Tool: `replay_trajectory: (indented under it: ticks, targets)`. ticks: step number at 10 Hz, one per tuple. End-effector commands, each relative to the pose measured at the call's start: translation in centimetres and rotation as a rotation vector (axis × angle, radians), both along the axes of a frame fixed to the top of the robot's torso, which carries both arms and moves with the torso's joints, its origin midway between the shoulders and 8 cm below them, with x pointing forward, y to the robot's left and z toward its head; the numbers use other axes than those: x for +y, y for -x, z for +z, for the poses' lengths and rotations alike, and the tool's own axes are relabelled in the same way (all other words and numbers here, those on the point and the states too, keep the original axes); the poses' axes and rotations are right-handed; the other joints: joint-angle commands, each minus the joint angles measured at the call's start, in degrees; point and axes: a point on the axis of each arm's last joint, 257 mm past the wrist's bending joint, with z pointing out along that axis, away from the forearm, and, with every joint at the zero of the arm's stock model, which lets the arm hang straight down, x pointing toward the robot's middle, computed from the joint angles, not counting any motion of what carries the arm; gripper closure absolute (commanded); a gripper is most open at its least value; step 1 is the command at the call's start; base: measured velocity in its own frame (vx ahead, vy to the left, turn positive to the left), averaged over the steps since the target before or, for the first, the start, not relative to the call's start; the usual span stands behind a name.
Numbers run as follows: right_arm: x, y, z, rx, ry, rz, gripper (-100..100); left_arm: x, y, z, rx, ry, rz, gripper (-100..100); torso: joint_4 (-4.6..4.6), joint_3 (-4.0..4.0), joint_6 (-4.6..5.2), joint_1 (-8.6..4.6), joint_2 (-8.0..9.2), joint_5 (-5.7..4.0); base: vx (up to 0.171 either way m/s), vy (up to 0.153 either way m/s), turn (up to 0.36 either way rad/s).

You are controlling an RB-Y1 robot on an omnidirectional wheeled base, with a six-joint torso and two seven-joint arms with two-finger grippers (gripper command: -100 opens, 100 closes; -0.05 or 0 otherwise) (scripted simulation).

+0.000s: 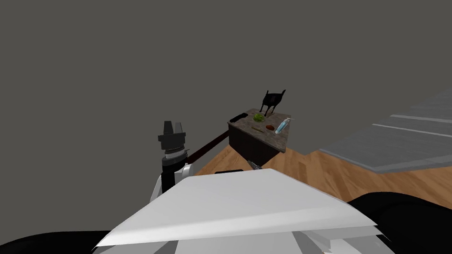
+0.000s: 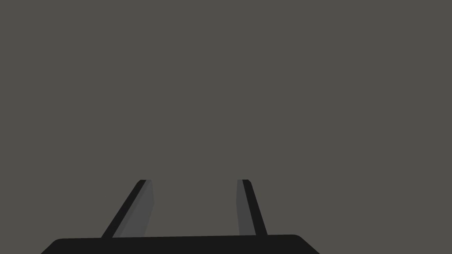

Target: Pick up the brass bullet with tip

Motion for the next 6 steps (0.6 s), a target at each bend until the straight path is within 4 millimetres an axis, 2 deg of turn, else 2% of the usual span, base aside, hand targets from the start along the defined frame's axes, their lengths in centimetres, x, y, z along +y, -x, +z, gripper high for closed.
replay_trajectory:
  ticks: [1, 2, 3, 4, 5, 6]
  targets:
    - [-1.1, 2.8, -2.9, 0.076, 0.06, 0.044, -100, 0.0, 0.0, 0.0, 0.0, 0.0, 0.0, 0, 0.0, 0.0, 0.0, 0.0, 0.0, 0.0, -0.053, 0.072, 0.194]
    - [-1.8, 3.4, -3.5, 0.094, 0.081, 0.057, -100, 0.0, 0.0, 0.0, 0.0, 0.0, 0.0, 0, 0.0, 0.01, -0.03, 0.04, 0.03, 0.01, -0.046, 0.055, 0.111]
    - [-2.8, 5.9, -5.7, 0.159, 0.129, 0.092, -100, 0.0, 0.0, 0.0, 0.0, 0.0, 0.0, 0, 0.0, 0.01, 0.0, -0.01, 0.01, 0.0, -0.039, 0.06, 0.243]
    - [-3.5, 6.4, -6.2, 0.175, 0.148, 0.104, -100, 0.0, 0.0, 0.0, 0.0, 0.0, 0.0, 0, 0.0, 0.0, -0.03, 0.0, -0.01, 0.0, -0.025, 0.056, 0.116]
    - [-4.7, 9.0, -7.9, 0.233, 0.195, 0.144, -100, 0.0, 0.0, 0.0, 0.0, 0.0, 0.0, 0, -0.01, -0.03, 0.0, -0.02, -0.05, 0.01, -0.044, 0.069, 0.229]
    - [-5.6, 9.6, -8.5, 0.255, 0.215, 0.151, -100, 0.0, 0.0, 0.0, 0.0, 0.0, 0.0, 0, 0.0, -0.01, -0.03, 0.02, -0.01, 0.0, -0.034, 0.058, 0.12]
